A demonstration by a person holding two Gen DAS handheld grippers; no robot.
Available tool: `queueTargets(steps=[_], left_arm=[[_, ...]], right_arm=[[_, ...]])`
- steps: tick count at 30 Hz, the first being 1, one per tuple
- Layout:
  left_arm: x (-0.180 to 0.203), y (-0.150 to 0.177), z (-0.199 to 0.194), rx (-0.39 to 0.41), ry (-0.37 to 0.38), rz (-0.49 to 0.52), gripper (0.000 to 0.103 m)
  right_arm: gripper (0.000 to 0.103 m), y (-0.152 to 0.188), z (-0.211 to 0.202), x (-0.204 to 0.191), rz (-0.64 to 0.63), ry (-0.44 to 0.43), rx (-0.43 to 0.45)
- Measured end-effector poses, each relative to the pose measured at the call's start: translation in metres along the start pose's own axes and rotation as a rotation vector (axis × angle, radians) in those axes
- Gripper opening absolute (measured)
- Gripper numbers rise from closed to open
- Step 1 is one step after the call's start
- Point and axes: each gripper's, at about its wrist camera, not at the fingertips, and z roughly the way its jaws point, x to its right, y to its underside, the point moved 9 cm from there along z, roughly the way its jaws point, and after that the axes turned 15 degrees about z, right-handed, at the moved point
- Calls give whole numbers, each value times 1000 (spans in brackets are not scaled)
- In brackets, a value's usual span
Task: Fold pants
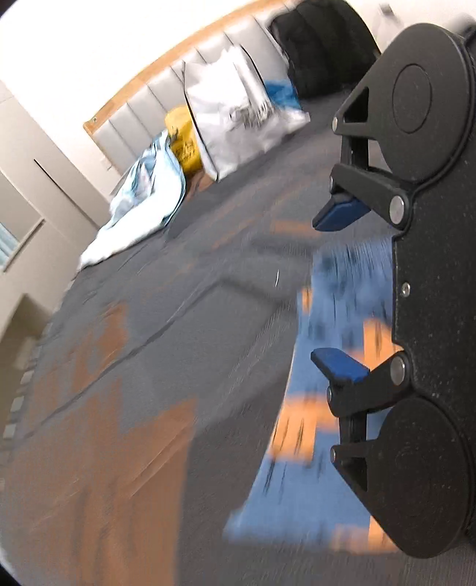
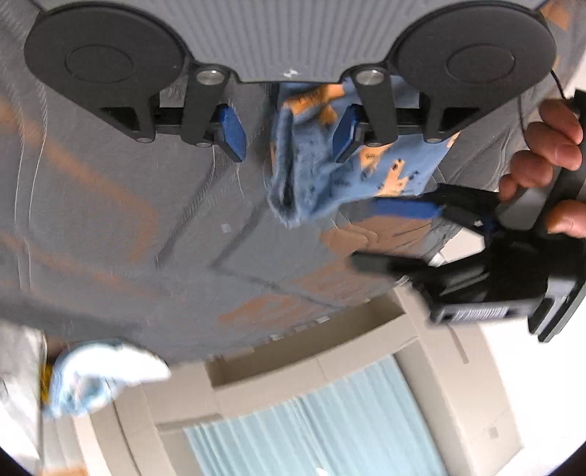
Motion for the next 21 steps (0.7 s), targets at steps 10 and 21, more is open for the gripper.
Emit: queueTargets(steps=[10,21], left_arm=[[-81,54,-13,-126,-273,45,73],[-99,92,-44,-133,-154,-14,80]], right_arm=[[54,54,27,-27,-141,-150,-289],[85,-12,14,22,49,-203,-245]])
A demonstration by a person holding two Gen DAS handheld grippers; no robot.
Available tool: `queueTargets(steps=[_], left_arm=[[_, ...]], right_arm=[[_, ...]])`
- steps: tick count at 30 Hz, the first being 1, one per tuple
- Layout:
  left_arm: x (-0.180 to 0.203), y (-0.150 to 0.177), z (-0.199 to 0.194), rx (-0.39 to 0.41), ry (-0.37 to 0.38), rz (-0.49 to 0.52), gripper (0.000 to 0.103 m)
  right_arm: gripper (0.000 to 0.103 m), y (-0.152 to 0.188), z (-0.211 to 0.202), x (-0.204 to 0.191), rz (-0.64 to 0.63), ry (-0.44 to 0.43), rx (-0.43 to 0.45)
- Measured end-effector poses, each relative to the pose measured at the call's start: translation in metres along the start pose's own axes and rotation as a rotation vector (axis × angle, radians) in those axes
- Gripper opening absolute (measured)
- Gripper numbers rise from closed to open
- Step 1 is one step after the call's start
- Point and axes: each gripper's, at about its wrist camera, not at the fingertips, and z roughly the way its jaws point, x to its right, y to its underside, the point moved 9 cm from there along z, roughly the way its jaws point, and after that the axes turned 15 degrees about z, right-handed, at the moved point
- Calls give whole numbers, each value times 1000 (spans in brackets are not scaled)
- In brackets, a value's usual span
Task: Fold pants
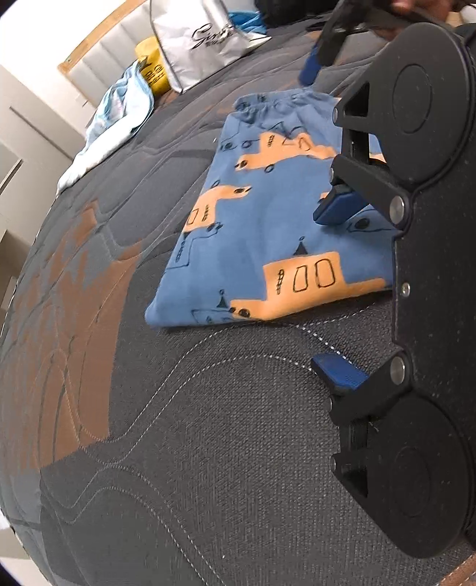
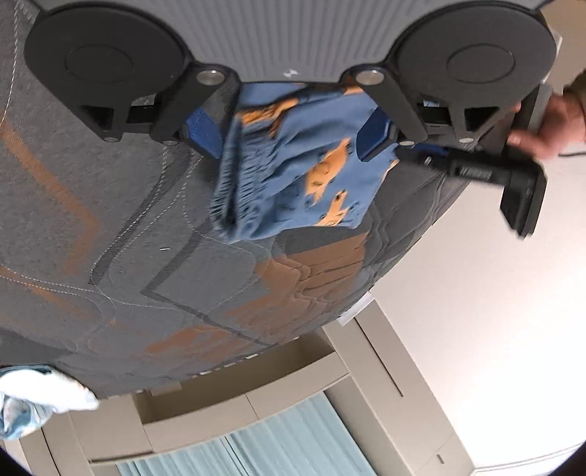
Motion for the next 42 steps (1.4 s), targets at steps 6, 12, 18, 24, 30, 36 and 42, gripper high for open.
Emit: queueTargets(steps=[6,12,18,24,30,36,42], left_arm=[[14,0,9,3,102,22,80],[19,3,18,1,160,3,80],[14,0,23,29,222,-77,87],[13,-2,26,43,256,-78,87],[16,-7,34,59,342,-118,96],[26,-15,46,70,388,-112,101],[17,-11,40,52,267,-52,54]], right_arm=[[84,-13,16,34,198,-92,-59],[84,-12,28,59,304,-131,-98],[83,-16,36,65,333,-164,-117],[83,-24,56,66,387,-256,-189],[83,-25,78,58,370,-285,-258],[79,-29,84,61,384,-327,-283],[30,-25,82,86,424,-301,-280]])
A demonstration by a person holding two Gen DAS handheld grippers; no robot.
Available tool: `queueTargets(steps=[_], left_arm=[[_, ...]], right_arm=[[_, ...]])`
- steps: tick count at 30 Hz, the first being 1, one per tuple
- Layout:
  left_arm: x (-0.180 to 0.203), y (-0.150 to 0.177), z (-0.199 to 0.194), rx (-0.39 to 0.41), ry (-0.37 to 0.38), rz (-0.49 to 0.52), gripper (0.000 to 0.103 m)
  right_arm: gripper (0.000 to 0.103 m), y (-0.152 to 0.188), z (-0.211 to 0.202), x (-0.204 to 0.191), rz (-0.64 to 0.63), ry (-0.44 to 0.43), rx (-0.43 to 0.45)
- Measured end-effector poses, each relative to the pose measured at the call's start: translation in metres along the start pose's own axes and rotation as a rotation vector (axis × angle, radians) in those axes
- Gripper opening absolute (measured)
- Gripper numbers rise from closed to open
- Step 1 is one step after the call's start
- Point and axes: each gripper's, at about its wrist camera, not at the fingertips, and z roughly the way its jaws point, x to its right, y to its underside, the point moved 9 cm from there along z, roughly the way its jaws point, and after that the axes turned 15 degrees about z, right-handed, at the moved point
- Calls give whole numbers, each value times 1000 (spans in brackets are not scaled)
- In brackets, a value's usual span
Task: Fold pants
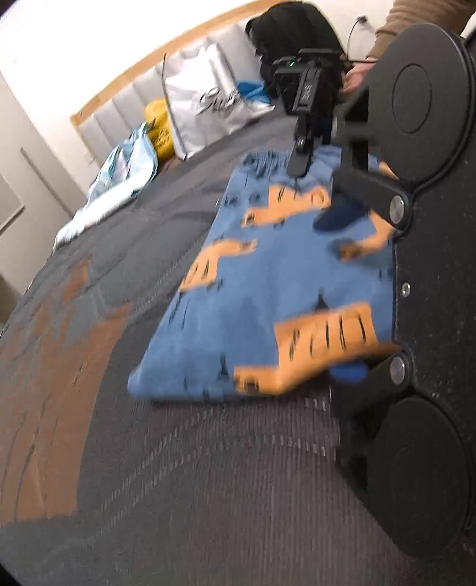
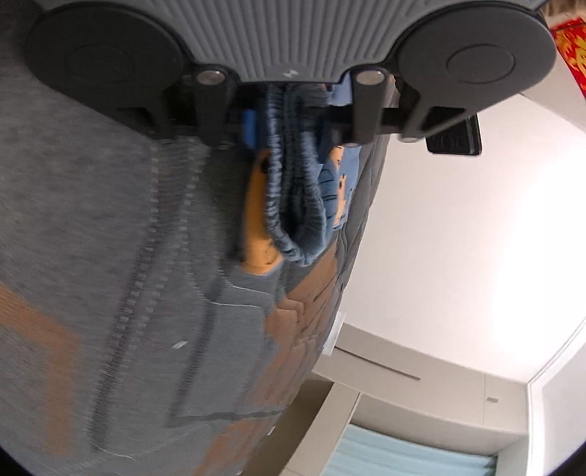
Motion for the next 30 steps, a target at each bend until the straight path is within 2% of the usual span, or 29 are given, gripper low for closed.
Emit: queueTargets(steps=[1,3,8,15,30], left_arm=[[-4,1,-2,1,-12,-14,45],[-9,1,-5,12,-2,-42,40],[-5,-5,-9,38,-15,-19,22],[1,-6,-14,43,-67,36,20],[19,-24,-40,86,-84,91,19]], right_arm=[[30,1,0,0,-10,0,5],[29,2,1,-1,-22,5,14],[26,4,1,-6,-40,3,32],[25,10,4,-11,-66,21,50],[24,11,-10,-43,-114,-24,80]])
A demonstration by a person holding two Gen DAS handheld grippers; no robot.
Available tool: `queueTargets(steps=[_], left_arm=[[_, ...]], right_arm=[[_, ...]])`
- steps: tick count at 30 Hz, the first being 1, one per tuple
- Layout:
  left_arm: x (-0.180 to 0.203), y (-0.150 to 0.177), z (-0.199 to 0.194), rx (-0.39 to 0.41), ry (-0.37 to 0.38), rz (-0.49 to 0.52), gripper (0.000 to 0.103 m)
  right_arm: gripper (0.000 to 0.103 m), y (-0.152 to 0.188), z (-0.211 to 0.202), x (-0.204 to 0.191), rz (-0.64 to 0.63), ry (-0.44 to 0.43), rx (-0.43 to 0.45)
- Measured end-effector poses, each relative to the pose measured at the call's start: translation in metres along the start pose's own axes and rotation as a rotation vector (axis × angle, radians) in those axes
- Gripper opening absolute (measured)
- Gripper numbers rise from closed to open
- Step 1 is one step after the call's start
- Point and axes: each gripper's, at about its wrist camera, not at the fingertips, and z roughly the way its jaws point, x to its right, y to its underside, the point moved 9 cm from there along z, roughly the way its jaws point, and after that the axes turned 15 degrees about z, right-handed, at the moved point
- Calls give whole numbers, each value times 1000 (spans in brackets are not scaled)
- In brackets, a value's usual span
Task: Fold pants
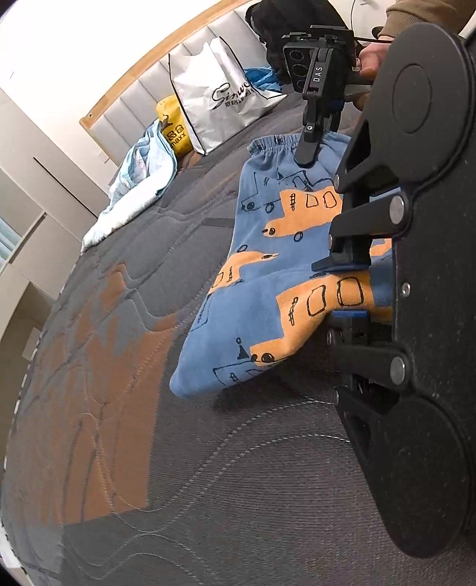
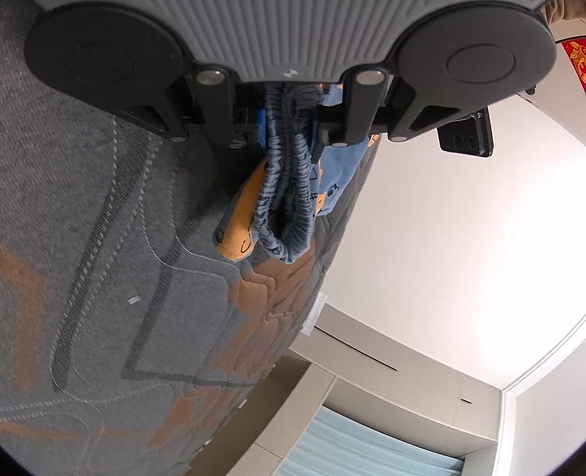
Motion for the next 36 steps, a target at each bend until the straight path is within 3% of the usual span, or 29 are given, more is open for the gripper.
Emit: queueTargets(steps=[8,16,19,21,25,29,31,34,36], left_arm=[[-11,-46,3,48,-18,43,19],[-72,-157,49,99,-87,81,19],[-95,-178,75,76,-117,71,20],[-111,-180,96,35,-154,63,21],[-135,-165,122,-84,-280,101,35],[-139,-158,116,-102,-336,163,58],[-143,-154,108,-113,-367,175,63],[-146,-150,89,-103,-413,163,63],[-140,-143,72,-93,-442,179,63]], right_arm=[[24,-39,18,-31,-57,-37,15],[24,-152,85,-53,-123,-11,45],[24,-182,114,-49,-146,24,38],[24,-193,130,-35,-146,78,26],[26,-198,153,-1,-156,236,-1],[34,-197,148,12,-197,318,-7],[41,-197,141,14,-209,351,3],[53,-199,120,12,-217,389,49],[54,-197,99,5,-219,395,92]])
